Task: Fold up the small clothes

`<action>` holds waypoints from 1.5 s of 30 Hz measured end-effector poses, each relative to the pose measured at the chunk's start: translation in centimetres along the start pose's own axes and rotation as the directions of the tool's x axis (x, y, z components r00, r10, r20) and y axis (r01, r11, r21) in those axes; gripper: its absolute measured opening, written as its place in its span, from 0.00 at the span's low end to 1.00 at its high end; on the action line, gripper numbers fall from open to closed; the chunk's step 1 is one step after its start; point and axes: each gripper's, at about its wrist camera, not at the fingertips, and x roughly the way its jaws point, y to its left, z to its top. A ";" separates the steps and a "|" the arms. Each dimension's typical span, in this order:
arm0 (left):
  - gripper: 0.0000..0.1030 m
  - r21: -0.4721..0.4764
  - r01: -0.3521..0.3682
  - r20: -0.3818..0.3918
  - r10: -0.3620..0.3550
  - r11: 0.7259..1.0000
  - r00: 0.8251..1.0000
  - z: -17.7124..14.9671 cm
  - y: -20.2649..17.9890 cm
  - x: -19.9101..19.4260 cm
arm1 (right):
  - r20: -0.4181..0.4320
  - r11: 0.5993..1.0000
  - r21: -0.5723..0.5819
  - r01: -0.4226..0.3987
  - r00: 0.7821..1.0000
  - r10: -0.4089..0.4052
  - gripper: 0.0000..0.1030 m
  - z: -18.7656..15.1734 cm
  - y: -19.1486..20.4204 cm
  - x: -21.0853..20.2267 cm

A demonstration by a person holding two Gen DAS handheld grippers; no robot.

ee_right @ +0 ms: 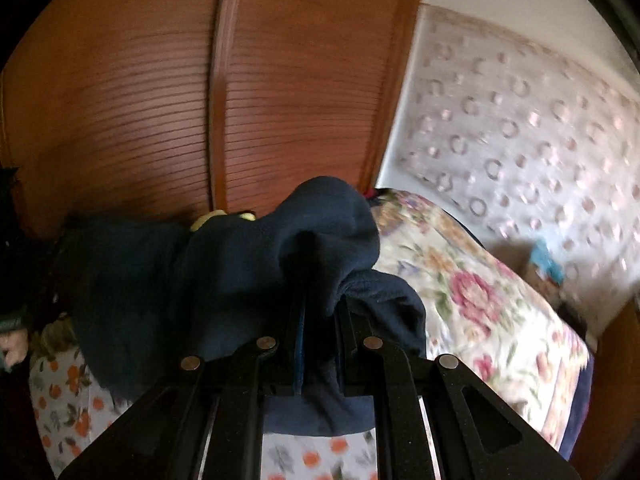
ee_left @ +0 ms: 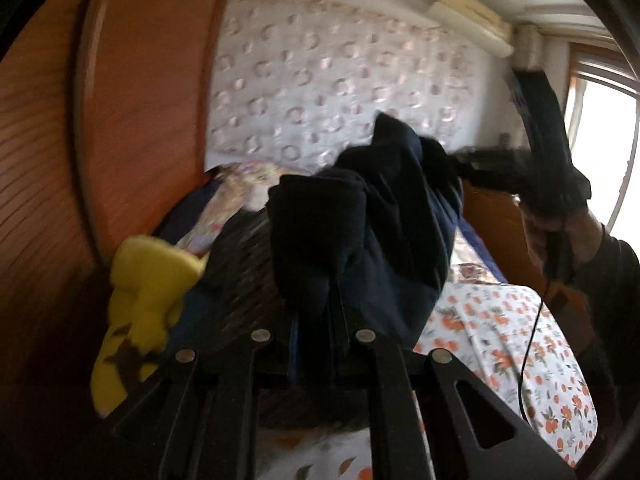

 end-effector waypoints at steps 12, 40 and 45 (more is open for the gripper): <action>0.13 -0.022 -0.095 -0.114 0.092 0.995 0.989 -3.8 2.5 1.5 | -0.042 0.997 0.075 0.005 0.999 -0.001 0.17 -1.5 -1.3 8.0; 0.72 0.207 0.096 0.059 -0.110 0.974 0.992 -3.4 -15.1 -6.3 | 0.078 0.804 0.523 0.283 0.923 -0.376 0.72 -21.8 8.8 -21.3; 0.72 0.239 0.077 0.084 -0.100 0.968 0.991 -4.0 -17.8 -7.7 | 0.087 0.748 0.564 0.348 0.876 -0.474 0.76 -22.5 11.6 -25.7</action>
